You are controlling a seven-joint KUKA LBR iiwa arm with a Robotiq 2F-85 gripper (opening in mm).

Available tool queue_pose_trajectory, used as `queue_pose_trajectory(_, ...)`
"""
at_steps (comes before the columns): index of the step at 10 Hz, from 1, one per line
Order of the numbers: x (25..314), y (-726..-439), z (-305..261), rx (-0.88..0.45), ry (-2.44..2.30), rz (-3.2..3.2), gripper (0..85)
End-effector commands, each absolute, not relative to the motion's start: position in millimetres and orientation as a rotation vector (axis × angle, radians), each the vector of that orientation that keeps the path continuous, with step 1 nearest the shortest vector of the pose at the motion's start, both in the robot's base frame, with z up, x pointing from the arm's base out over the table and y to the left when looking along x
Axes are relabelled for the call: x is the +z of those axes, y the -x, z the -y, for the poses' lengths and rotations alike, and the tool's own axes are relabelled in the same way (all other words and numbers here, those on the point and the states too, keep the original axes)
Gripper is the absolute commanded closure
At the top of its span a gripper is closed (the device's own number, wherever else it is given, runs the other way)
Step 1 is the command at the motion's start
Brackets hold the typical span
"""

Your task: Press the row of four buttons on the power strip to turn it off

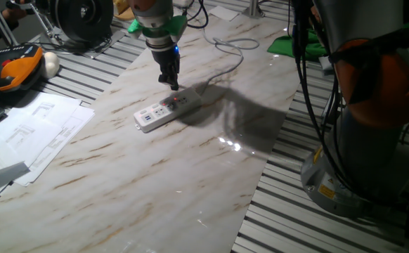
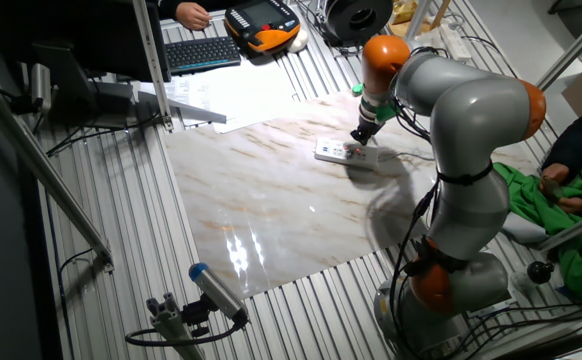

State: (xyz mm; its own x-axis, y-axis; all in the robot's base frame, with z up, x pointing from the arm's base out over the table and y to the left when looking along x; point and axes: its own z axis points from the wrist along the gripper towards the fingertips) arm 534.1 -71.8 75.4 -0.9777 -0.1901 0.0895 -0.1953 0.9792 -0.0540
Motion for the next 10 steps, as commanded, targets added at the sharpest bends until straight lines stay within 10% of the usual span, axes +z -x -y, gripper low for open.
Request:
queue_pose_trajectory(1,73,-531,72,0.102,-0.299,3.047,85.0)
queue_pose_trajectory(10,53,-533,78,0.075,-0.325,3.074,85.0)
